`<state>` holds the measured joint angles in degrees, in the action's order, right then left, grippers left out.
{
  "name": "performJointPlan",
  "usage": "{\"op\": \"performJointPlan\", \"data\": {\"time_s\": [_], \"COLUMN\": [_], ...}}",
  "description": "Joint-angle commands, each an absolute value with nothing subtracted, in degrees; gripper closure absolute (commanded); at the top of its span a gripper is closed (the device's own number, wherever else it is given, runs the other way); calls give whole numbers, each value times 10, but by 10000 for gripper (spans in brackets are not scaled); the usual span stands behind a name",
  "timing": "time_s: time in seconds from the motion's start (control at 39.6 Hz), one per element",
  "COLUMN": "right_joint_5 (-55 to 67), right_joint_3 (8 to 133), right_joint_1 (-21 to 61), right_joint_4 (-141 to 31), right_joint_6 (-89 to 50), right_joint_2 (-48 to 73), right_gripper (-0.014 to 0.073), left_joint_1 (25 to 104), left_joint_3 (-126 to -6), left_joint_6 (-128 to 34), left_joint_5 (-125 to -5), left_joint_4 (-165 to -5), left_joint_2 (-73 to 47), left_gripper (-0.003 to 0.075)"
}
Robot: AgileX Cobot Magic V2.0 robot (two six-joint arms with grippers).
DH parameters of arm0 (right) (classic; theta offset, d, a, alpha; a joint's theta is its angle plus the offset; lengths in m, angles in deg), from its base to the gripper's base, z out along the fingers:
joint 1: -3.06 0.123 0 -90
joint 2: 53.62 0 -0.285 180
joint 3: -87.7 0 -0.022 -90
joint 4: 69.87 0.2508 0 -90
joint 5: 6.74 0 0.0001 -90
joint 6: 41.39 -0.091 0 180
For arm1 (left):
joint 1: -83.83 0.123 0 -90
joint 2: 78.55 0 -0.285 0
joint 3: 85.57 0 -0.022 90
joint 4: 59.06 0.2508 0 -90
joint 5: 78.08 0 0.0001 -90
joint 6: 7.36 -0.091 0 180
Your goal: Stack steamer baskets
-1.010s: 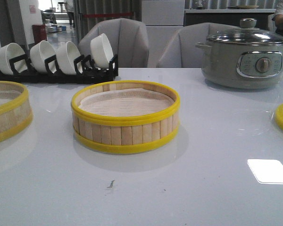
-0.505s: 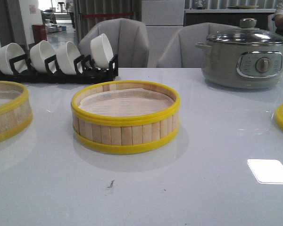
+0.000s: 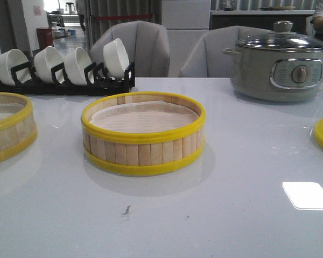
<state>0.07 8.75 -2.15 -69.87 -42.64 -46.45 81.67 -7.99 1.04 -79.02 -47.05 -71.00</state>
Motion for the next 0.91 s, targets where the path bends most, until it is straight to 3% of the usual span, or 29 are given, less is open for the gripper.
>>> {"op": "performJointPlan", "data": {"time_s": [0.0, 0.68, 0.88], "right_joint_5": [-48, -48, -48], "right_joint_3": [96, 96, 96], "right_joint_1": [-20, -20, -20], "right_joint_4": [-705, -705, -705], "right_joint_6": [-422, -422, -422], "right_joint_2": [-476, -476, -476], "right_gripper": [564, 564, 564], "left_joint_1": [818, 789, 733], "left_joint_3": [-79, -81, -161], "left_joint_6": [11, 11, 11], "left_joint_5": [-841, -815, -796], "left_joint_4": [-472, -463, -500], "left_joint_2": [-717, -713, -580], "left_gripper": [634, 634, 634]}}
